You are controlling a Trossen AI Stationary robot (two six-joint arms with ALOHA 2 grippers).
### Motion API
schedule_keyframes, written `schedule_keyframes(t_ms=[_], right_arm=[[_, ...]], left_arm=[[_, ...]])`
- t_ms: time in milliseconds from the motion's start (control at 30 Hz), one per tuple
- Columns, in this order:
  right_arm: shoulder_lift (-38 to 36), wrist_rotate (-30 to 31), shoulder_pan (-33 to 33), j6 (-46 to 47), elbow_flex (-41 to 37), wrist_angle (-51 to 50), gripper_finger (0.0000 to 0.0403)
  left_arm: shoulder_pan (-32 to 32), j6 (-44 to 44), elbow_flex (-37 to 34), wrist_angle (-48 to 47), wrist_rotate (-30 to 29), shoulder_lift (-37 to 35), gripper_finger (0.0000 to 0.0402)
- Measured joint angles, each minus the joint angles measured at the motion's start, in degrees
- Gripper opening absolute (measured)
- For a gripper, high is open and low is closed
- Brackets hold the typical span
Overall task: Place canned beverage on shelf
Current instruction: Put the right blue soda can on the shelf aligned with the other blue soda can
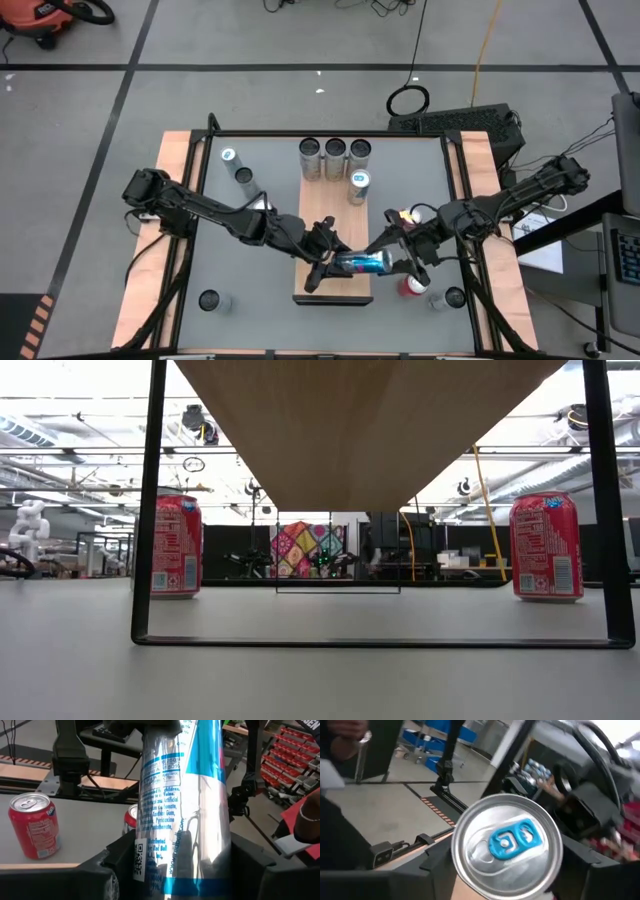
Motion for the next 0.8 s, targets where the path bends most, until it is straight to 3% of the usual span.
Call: schedule_keyframes(t_ms=[300,433,567,700,800], right_arm=[[-0.04,4.95,1.15,16.85,0.0,-1.88,0.0304],[0.0,15.95,2.52,22.76,0.0,-3.75,0.031],[0.75,26.8,4.04,25.72,0.0,-0.55,0.031],[3.97,28.04,5.16,25.11,0.0,9.28,0.031],[7.21,29.08,5.15,25.19,-0.02,17.68,0.031]], left_arm=[[-0.47,2.62,-0.03,-0.73,-0.08,-1.41,0.0236],[-2.21,7.69,-0.02,-0.44,-3.91,-3.94,0.0236],[-4.96,14.07,-0.02,-0.19,-21.04,-5.58,0.0236],[-7.44,19.76,0.0,1.14,-40.27,-5.08,0.0237],[-8.27,21.23,0.02,2.44,-46.05,-3.91,0.0237]])
